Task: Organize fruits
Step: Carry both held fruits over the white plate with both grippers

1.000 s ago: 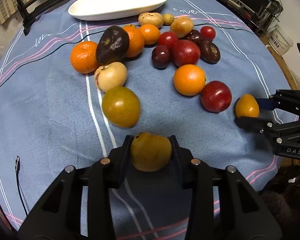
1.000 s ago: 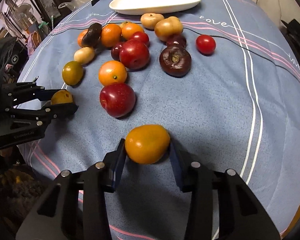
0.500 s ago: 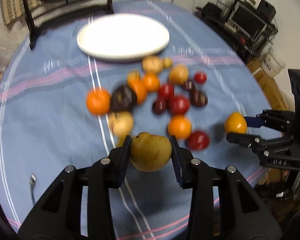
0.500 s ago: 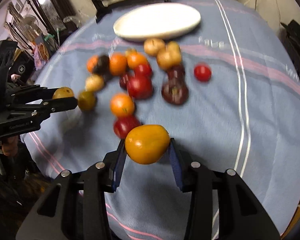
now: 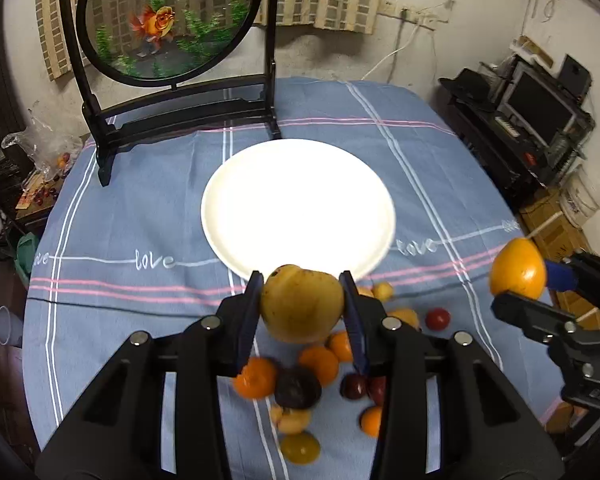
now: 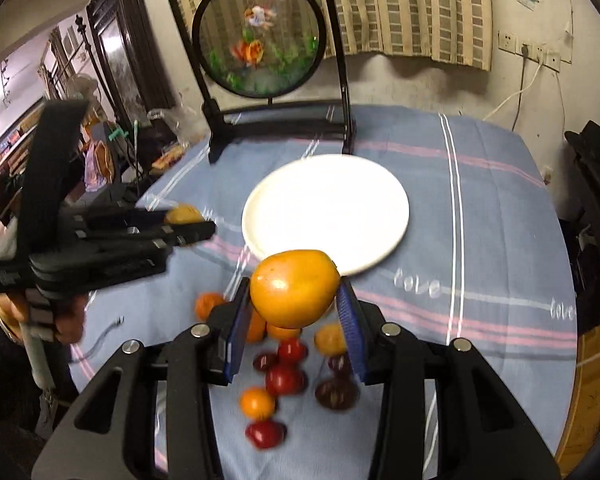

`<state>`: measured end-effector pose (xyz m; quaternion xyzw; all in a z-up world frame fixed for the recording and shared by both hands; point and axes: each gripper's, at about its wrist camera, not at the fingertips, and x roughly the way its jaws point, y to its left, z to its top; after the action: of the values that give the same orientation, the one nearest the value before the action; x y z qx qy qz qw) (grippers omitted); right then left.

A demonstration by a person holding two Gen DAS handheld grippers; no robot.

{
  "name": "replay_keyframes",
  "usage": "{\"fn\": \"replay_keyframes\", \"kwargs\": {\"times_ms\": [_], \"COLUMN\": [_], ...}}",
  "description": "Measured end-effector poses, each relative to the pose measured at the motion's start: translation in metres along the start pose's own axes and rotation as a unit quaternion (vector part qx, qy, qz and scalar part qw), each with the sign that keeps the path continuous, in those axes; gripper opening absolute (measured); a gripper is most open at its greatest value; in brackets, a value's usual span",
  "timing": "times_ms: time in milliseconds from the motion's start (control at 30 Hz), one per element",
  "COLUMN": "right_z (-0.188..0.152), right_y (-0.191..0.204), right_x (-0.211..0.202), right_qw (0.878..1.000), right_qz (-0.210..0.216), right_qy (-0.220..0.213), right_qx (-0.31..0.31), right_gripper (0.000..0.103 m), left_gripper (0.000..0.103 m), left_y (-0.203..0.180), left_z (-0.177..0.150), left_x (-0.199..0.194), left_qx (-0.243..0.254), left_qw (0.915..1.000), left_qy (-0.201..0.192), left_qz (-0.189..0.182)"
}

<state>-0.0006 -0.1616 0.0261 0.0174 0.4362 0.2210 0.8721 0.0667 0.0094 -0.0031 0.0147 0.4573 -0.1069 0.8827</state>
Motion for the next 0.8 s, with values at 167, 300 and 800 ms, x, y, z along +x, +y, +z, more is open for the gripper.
{"fn": "replay_keyframes", "kwargs": {"times_ms": [167,300,800], "right_z": [0.026,0.04,0.068], "right_y": [-0.012,-0.022,-0.054], "right_x": [0.021,0.048,0.167], "right_qw": [1.0,1.0,0.996], "right_qz": [-0.003,-0.008,-0.011], "right_qy": [-0.005,0.003,0.087], "right_qx": [0.004,0.002,0.018], "right_gripper": [0.043,0.043,0.043], "left_gripper": [0.039,0.039,0.039], "left_y": [0.004,0.006,0.018], "left_z": [0.018,0.028,0.049], "left_x": [0.029,0.051,0.152], "left_qx": [-0.007,0.0,0.008], "left_qw": [0.9996,0.9989,0.9943], "left_qy": [0.015,0.02,0.076], "left_qz": [0.021,0.043,0.074]}}
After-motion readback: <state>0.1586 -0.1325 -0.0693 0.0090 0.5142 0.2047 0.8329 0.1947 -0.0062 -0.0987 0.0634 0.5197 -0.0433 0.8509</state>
